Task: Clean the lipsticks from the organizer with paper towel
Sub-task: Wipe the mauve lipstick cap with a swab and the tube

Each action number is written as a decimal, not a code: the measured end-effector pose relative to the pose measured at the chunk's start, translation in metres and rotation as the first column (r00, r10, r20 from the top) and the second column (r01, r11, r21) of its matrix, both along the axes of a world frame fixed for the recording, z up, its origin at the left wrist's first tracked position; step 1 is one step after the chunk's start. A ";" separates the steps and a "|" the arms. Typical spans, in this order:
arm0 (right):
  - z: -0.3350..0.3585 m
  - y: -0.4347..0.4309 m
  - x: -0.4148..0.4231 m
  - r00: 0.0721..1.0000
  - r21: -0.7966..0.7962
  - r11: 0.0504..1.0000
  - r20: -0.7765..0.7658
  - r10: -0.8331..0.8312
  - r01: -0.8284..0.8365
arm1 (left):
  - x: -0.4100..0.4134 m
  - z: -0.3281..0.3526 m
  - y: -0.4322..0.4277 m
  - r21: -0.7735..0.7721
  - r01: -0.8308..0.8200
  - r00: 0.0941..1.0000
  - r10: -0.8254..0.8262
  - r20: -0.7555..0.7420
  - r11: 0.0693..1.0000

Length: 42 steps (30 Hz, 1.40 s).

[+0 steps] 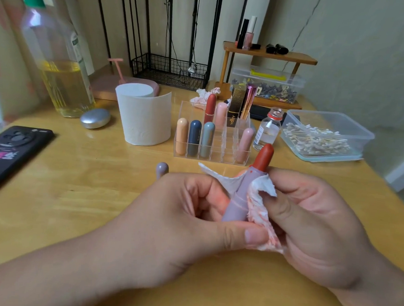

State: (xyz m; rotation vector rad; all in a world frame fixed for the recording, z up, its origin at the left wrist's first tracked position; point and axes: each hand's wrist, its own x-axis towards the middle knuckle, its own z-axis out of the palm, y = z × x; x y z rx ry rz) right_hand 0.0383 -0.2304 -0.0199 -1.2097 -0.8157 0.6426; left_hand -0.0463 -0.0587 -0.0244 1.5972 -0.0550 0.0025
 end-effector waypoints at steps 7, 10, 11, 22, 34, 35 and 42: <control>0.003 -0.002 0.004 0.995 0.040 0.997 -0.067 0.070 -0.067 | 0.005 0.002 0.002 -0.168 0.247 0.968 -0.250 0.004 0.954; 0.000 -0.002 0.003 0.994 0.030 0.998 -0.087 0.061 -0.058 | 0.003 -0.002 0.000 -0.075 0.055 0.997 -0.051 0.050 0.996; -0.001 -0.002 0.003 0.997 0.006 0.999 -0.071 0.041 -0.041 | 0.002 -0.002 -0.001 -0.069 0.007 0.999 -0.004 0.040 0.998; -0.001 0.002 0.001 0.994 0.067 0.995 -0.077 0.078 -0.073 | 0.001 0.002 0.001 -0.103 0.124 0.992 -0.122 0.031 0.987; 0.002 0.002 -0.001 0.978 0.085 0.993 -0.186 0.095 -0.081 | 0.001 0.004 -0.005 -0.290 0.260 0.963 -0.271 0.001 0.921; 0.002 0.003 -0.003 0.977 0.090 0.992 -0.185 0.107 -0.092 | 0.001 0.004 -0.006 -0.241 0.217 0.975 -0.223 0.004 0.946; 0.002 0.006 -0.006 0.955 0.179 0.972 -0.225 0.194 -0.155 | -0.002 0.006 -0.008 -0.177 0.113 0.993 -0.116 -0.007 0.978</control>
